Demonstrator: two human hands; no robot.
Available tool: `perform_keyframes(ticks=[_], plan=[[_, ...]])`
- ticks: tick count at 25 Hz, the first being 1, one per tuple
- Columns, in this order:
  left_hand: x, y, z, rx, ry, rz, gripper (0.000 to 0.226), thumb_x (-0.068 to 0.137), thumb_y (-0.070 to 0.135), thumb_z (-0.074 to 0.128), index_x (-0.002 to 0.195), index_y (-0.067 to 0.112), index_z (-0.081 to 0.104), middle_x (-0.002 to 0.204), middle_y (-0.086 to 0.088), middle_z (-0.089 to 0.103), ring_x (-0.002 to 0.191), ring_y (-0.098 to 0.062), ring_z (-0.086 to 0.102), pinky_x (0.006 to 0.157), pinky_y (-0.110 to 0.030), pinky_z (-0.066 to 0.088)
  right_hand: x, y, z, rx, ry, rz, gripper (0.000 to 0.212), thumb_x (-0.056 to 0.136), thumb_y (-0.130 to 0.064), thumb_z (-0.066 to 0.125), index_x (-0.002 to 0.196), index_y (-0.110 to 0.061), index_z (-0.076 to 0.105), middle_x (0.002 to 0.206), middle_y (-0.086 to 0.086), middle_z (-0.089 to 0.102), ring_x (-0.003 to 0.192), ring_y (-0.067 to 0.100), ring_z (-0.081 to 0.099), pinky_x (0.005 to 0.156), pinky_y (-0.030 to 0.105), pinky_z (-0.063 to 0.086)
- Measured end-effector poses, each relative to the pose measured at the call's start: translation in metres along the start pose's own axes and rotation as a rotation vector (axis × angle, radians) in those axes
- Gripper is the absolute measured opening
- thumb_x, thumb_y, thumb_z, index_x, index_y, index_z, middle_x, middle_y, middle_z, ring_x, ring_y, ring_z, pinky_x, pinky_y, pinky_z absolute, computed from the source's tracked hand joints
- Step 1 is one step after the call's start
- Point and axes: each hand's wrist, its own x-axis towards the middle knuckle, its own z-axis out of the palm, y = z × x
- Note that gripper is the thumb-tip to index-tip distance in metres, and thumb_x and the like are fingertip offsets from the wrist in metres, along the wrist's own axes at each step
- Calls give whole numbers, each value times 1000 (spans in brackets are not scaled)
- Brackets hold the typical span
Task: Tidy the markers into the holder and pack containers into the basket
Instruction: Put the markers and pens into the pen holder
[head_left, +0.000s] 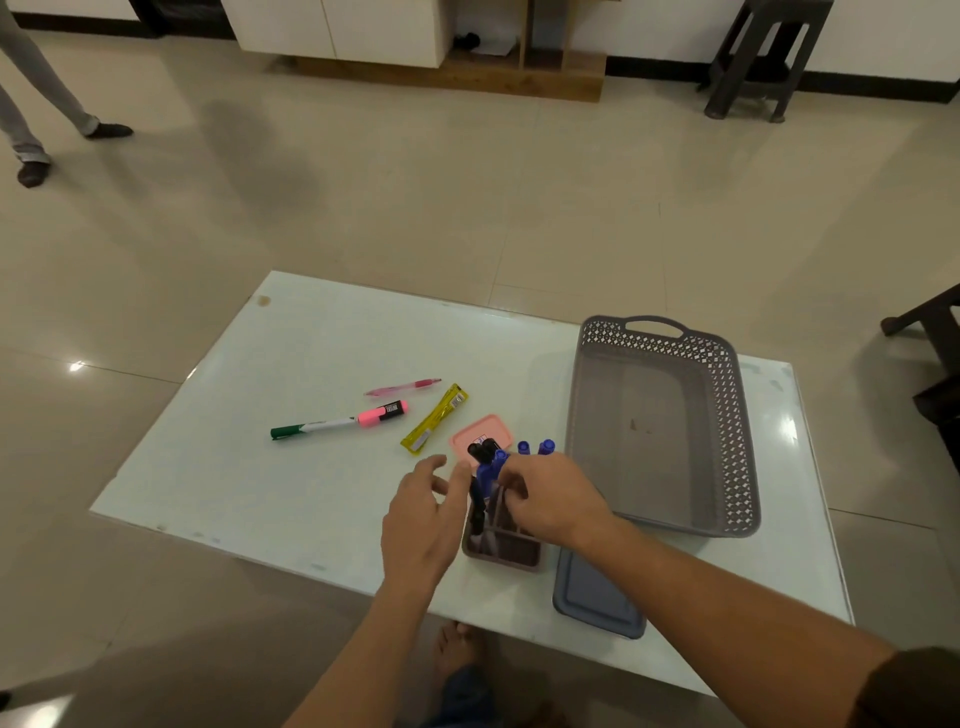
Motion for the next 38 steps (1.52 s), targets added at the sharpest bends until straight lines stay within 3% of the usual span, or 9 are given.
perform_keyframes(ticks=[4, 8, 16, 20, 24, 28, 31, 35, 38], plan=[[20, 2, 9, -8, -26, 36, 35, 98, 52, 48, 115, 27, 67, 105, 11, 68, 96, -12, 63, 79, -27, 45, -1, -1, 11, 20, 5, 40, 22, 98, -20, 49, 112, -21, 65, 97, 6, 71, 85, 26, 66, 79, 37, 58], [30, -3, 15, 190, -156, 24, 33, 96, 49, 52, 116, 30, 69, 111, 8, 71, 97, -13, 64, 83, -30, 50, -1, -4, 24, 0, -1, 49, 25, 100, -23, 46, 122, -22, 59, 104, 8, 69, 89, 26, 65, 81, 42, 58], [51, 2, 22, 366, -210, 14, 34, 83, 54, 67, 111, 33, 69, 107, 7, 73, 95, -17, 68, 78, -29, 52, -4, 1, 33, 23, 20, 99, 22, 102, -24, 47, 124, -24, 51, 103, 5, 68, 87, 23, 65, 80, 39, 60], [42, 11, 13, 362, -42, 141, 21, 84, 47, 67, 98, 32, 69, 95, 11, 70, 84, -12, 64, 70, -26, 49, -6, -1, 28, 50, 174, 81, 14, 102, -27, 44, 112, -24, 53, 94, 2, 69, 77, 22, 64, 73, 41, 59], [27, 12, 4, 379, 120, 288, 19, 88, 51, 63, 96, 35, 67, 91, 14, 66, 73, -8, 62, 67, -25, 49, 1, -11, 18, 115, 316, 94, 25, 104, -30, 46, 128, -23, 49, 90, 2, 73, 72, 19, 66, 64, 33, 58], [20, 3, 8, 487, 22, 284, 24, 91, 49, 61, 107, 31, 64, 100, 10, 66, 84, -13, 61, 70, -25, 47, 13, -16, 10, 14, 208, 102, 30, 104, -30, 46, 131, -19, 54, 103, 9, 73, 81, 26, 64, 67, 31, 49], [21, 4, 9, 475, 4, 271, 23, 91, 45, 62, 108, 30, 63, 102, 10, 67, 85, -14, 61, 70, -25, 46, 18, -20, 7, -33, 120, 93, 26, 104, -30, 48, 126, -19, 58, 108, 10, 70, 88, 26, 65, 76, 33, 54], [24, 2, 10, 431, 0, 219, 23, 88, 44, 64, 105, 29, 63, 99, 11, 68, 82, -14, 63, 68, -25, 48, 23, -18, -4, 48, 139, 31, 22, 97, -35, 60, 114, -22, 64, 100, 4, 72, 83, 24, 64, 69, 29, 47], [26, 0, 14, 391, 4, 204, 25, 85, 44, 62, 106, 31, 60, 95, 11, 67, 79, -14, 64, 68, -30, 53, 27, -15, -7, -13, 63, -103, 19, 99, -37, 56, 109, -27, 70, 97, -1, 74, 87, 23, 66, 70, 31, 49]])
